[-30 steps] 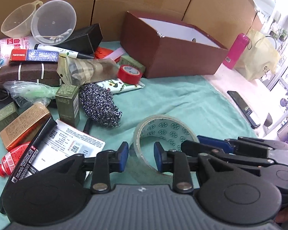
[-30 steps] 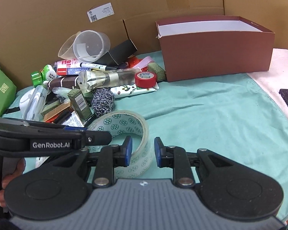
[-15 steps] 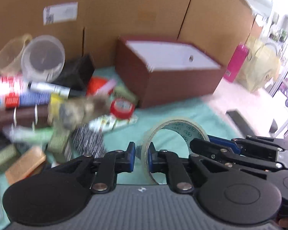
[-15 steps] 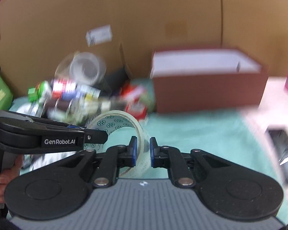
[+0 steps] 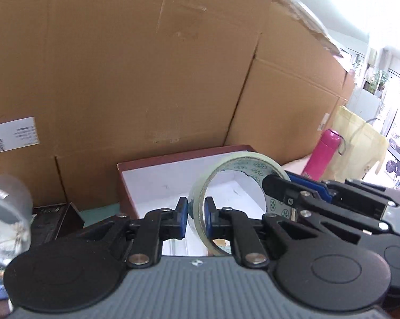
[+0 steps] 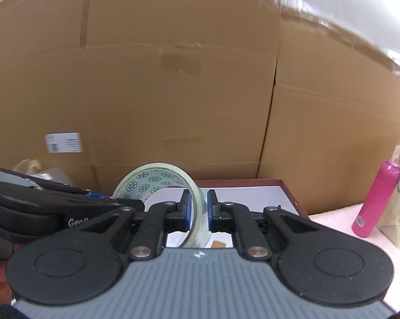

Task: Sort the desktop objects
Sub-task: 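Lift the clear tape roll with both tools and carry it over maroon box, then open both tools to drop the tape roll into maroon box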

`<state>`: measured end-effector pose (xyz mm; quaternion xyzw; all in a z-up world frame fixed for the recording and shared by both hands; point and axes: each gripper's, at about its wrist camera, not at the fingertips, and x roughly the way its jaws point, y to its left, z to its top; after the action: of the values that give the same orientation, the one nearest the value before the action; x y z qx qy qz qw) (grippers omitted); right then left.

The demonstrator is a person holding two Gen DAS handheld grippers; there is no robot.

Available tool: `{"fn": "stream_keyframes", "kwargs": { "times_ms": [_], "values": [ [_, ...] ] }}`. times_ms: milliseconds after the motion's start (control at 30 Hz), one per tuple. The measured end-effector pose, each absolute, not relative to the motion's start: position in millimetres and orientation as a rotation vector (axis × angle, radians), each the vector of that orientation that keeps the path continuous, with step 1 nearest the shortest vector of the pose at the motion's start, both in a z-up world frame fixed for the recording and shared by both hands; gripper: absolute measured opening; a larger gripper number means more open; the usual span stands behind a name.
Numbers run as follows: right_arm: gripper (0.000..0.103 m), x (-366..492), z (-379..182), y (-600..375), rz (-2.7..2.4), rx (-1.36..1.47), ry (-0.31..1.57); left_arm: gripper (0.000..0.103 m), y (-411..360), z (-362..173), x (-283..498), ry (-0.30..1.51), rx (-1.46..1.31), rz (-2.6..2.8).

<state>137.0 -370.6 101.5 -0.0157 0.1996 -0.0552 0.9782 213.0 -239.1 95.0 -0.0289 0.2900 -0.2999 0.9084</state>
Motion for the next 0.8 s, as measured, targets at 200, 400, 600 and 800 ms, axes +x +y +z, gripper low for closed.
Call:
{"fn": "stream_keyframes", "kwargs": {
  "times_ms": [200,400,600,800],
  "values": [
    [0.01,203.7,62.9,-413.5,-0.081,0.143,0.521,0.012,-265.6,64.0,272.6,0.66,-0.032,-0.577],
    [0.01,241.9,26.1,-423.7,-0.106,0.18,0.618,0.011,-281.9,28.8,300.2,0.732,0.026,-0.558],
    [0.011,258.5,12.0,-423.1,-0.116,0.198,0.651,0.025,-285.1,23.4,300.0,0.69,0.113,-0.576],
    [0.04,242.0,19.5,-430.9,-0.184,0.214,0.603,0.078,-260.5,43.5,284.5,0.558,0.024,-0.53]
  ]
}}
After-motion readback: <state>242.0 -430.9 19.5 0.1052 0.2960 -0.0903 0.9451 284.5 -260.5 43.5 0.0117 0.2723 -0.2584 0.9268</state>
